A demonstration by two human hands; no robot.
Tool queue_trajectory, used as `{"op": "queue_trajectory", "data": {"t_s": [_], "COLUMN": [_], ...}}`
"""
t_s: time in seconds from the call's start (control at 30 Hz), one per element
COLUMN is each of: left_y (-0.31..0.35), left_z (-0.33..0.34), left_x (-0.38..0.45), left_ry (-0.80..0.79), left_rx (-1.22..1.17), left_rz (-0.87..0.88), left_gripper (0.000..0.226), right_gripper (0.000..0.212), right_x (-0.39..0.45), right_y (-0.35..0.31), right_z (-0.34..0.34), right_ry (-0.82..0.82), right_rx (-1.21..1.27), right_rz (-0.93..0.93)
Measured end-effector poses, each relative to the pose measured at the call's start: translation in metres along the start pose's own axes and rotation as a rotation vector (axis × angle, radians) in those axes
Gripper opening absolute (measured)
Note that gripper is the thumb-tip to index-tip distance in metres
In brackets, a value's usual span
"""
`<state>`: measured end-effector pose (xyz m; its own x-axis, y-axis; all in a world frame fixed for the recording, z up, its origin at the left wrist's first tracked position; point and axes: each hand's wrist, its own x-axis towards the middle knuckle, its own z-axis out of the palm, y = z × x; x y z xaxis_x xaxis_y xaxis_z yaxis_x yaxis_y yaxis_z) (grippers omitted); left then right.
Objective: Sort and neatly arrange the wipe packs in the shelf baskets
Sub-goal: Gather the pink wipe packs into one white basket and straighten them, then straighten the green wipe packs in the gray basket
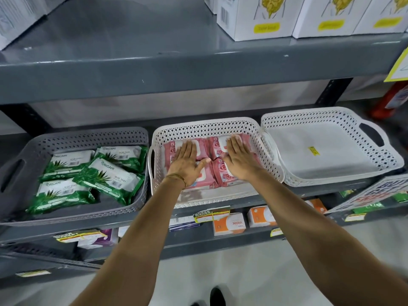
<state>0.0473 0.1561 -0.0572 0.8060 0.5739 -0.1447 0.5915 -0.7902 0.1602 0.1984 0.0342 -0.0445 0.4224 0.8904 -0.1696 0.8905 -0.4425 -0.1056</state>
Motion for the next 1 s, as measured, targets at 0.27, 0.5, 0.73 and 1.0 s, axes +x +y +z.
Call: {"op": "queue_trajectory", "data": {"t_s": [0.27,0.5,0.73,1.0], "left_y": [0.002,0.004,-0.041,-0.207], "left_z": [-0.001,-0.01,-0.052,-0.067], "left_x": [0.001,-0.005,-0.038,-0.123], "left_ry": [-0.043,-0.022,0.249,0.265], "left_rx": [0.049,0.025,-0.159,-0.161], "left_rz": [-0.006,-0.019,-0.056,-0.14], "left_gripper": [0.071,0.069,0.06,0.061], "right_gripper": [0.06,0.061,0.057,0.051], "right_x": [0.006,0.0,-0.003,0.007], "right_y": [0.0,-0.005,-0.08,-0.24], "right_z": [0.008,-0.001,-0.028,-0.025], "right_ry": [-0.002,0.021,0.255,0.431], "right_rx": [-0.001,-0.029,0.121,0.331], "right_rz": [0.0,0.007,0.012,-0.072]}}
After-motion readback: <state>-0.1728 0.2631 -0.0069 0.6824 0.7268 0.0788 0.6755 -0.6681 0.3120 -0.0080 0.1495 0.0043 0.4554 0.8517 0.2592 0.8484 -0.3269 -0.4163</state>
